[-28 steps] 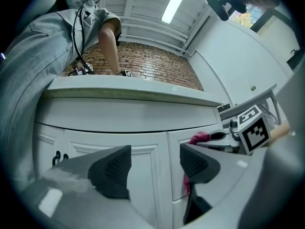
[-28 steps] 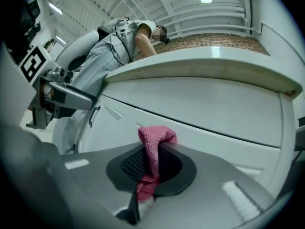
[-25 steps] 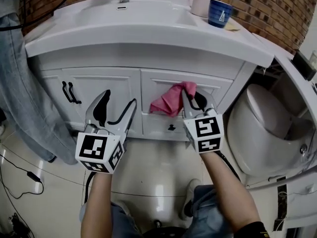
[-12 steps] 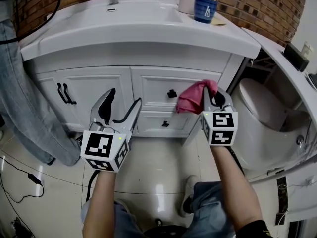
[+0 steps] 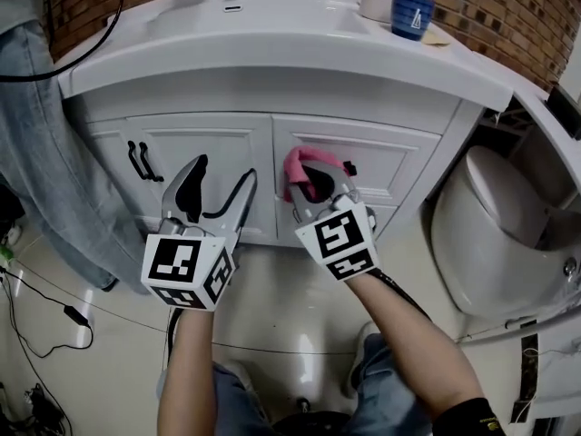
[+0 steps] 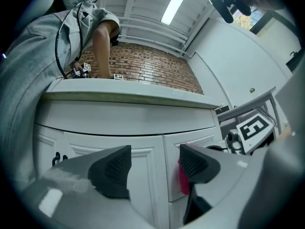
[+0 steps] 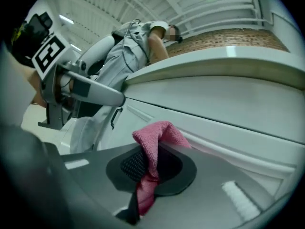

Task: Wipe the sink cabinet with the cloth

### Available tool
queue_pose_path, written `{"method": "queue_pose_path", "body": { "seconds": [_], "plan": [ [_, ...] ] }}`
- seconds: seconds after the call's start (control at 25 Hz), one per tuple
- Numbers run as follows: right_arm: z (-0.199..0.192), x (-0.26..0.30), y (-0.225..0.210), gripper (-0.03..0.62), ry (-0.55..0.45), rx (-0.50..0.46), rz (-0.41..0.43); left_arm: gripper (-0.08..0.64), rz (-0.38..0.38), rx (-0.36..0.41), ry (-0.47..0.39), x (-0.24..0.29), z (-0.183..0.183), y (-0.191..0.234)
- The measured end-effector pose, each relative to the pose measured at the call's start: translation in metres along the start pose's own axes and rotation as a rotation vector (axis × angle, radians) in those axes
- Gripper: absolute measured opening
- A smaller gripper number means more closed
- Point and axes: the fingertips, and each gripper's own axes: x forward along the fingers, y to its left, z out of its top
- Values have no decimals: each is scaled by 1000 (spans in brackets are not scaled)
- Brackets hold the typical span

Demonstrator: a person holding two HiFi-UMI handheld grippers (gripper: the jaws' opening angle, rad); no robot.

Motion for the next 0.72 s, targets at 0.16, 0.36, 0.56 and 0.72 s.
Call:
{"method": "queue_pose_path", "body": {
  "seconds": [0.16, 0.36, 0.56, 0.72],
  "plan": [
    [4, 32, 16, 25, 42, -20, -5, 324, 25, 2, 14, -5, -3, 11],
    [-8, 27, -3, 25, 126, -97, -65, 322, 27, -10, 12, 0, -5, 13],
    [-38, -12, -51, 25, 225, -142, -152, 322, -8, -10, 24, 10, -10, 0],
    [-44, -49, -78, 25, 240, -126, -199, 323, -23, -37, 14, 17, -8, -12]
  ]
}}
